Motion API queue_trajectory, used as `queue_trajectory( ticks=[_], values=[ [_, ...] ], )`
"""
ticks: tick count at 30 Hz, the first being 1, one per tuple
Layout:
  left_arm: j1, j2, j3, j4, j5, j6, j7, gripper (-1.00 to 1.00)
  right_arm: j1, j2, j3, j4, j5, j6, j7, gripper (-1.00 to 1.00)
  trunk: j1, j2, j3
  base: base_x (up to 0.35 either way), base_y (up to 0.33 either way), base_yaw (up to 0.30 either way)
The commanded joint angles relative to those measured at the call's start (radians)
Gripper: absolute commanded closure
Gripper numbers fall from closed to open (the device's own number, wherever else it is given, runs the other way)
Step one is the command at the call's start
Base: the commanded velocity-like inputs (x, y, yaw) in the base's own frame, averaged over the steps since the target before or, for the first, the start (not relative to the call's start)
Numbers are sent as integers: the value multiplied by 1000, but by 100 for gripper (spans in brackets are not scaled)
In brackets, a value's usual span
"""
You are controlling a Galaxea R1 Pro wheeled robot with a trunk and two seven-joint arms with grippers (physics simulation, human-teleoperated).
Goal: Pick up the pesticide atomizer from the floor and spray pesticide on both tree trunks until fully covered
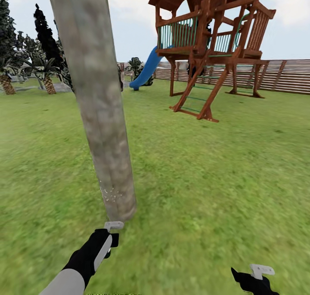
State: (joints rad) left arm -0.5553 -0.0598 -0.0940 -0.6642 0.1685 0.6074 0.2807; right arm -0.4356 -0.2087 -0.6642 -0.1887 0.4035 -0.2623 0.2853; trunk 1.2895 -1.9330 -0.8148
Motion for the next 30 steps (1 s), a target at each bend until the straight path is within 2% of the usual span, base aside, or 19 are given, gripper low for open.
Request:
queue_trajectory(
  ticks=[1, 3, 5, 9, 10, 12, 14, 17, 19, 21, 22, 24, 26, 30],
  values=[
    [0, 0, 0, 0, -1, -1, 0, 100, 0, 0, 0, 0, 0, 0, 0, -100, 0, 0, 0, 0, -269, 277],
    [0, 2, 3, 4, 0, -12, -2, 100, 0, -1, 0, -1, 0, 0, 0, -100, 0, 0, 0, 0, -196, 277],
    [2, 6, -2, 11, -2, -104, -7, 100, 0, -1, 0, -1, 0, 0, 0, -100, 0, 0, 0, 0, -40, 277],
    [-14, -2, -7, 9, -6, -109, -6, 100, 0, -1, 0, -2, 0, 0, -1, -100, 0, 0, 0, 0, -2, 65],
    [-34, -11, -7, 7, -4, -101, -6, 100, 0, -1, 0, -2, 0, 0, -1, -100, 0, 0, 0, 0, 0, 5],
    [-75, -39, -7, 2, -5, -29, -6, 100, 0, -1, 0, -2, 0, 0, -1, -100, 0, 0, 0, 0, 0, 1],
    [-100, -44, -7, -1, -2, 5, -10, 100, 0, -1, 0, -1, 1, 1, -2, -100, 0, 0, 0, 0, 0, 0],
    [-125, -50, -9, -5, -4, 19, -14, 100, 0, -1, 1, 1, 2, 1, 0, -100, 0, 0, 0, 0, 0, 0],
    [-137, -64, -9, -7, -6, 36, -14, 100, 1, -1, 1, 15, 2, 1, 0, -100, 0, 0, 0, 0, 0, 0],
    [-147, -91, -9, -58, -7, 84, -14, 100, 0, -1, 1, 26, 2, 0, 0, -100, 0, 0, 0, 0, 0, 0],
    [-148, -94, -9, -83, -7, 102, -14, 100, 0, 0, 1, 27, 2, 0, 0, -100, 0, 0, 0, 0, 0, 0],
    [-144, -90, -9, -138, -8, 126, -14, 100, 0, -1, 0, 27, 2, 0, -1, -100, 0, 0, 0, 0, 0, 0],
    [-137, -79, -10, -229, -11, 205, -12, 100, 0, -1, 0, 28, 2, 0, -1, -100, 0, 0, 0, 0, 0, 0],
    [-131, -26, -3, -376, -13, 299, -14, 100, 1, 0, 1, 28, 2, 0, -2, -100, 0, 0, 0, 0, 0, 0]
  ],
)
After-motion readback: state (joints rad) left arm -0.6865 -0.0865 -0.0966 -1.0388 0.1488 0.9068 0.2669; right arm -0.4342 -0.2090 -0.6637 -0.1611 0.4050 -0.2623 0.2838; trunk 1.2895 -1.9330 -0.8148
